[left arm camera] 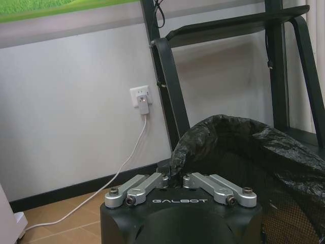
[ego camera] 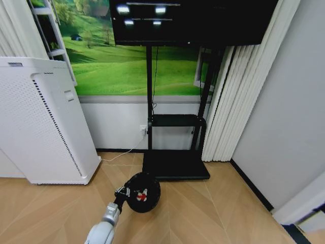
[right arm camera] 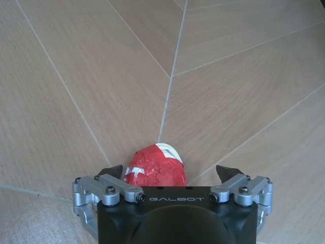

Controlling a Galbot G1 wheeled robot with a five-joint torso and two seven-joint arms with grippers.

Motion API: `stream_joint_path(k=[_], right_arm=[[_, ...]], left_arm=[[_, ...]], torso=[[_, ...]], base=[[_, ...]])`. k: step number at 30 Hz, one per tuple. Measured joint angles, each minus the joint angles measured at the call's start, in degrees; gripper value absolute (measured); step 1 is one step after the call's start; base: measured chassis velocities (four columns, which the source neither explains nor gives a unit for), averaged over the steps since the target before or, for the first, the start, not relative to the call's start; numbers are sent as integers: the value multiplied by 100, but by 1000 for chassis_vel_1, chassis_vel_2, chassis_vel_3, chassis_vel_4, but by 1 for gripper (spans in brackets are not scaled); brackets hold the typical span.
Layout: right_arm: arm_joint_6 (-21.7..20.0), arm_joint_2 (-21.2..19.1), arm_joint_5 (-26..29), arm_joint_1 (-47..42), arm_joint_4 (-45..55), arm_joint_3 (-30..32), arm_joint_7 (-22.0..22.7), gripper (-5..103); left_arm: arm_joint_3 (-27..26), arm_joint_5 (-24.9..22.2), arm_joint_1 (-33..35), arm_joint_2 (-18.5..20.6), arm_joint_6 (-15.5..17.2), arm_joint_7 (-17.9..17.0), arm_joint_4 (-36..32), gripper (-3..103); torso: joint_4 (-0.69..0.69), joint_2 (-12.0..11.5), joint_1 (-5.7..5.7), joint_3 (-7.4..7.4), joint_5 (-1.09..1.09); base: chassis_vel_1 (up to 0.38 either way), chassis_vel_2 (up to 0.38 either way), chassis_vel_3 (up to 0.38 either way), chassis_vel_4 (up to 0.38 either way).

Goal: Pick up the trash bin and place the garbage on the floor into it.

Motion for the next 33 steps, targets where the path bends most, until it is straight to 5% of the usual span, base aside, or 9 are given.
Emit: stream_joint_path(k=[2,8,11,17,22,27,33], right_arm=[[3,9,0,34,-18,-11,-15,101],[41,18,1,55,-31,-8,-87,82],[61,17,-2,19,-66,27,-132,54],[102,36,-30,-3,-101,40,-135,32],[108,42,-37,-4,-104,40,-134,27],[119,54,-51,-19,-107,41,-134,-1],[65,-12,-75,-158,79,155,-44,19]], left_arm=[[-1,0,-2,1,-4,0,14,7],[-2,3,-5,-6,-21,0,55,7],[0,10,-22,-12,-39,-1,103,7],[15,23,-37,-36,-59,0,144,7],[22,25,-41,-43,-62,1,152,7],[36,36,-57,-63,-76,1,173,7],[47,43,-63,-63,-102,6,189,7]], torso=[[0,0,0,0,-1],[1,1,0,0,1],[2,0,0,0,3],[0,0,0,0,3],[0,0,0,0,4],[0,0,0,0,8],[1,0,0,1,5]], base=[[0,0,0,0],[0,0,0,0],[0,0,0,0],[0,0,0,0],[0,0,0,0],[0,0,0,0],[0,0,0,0]])
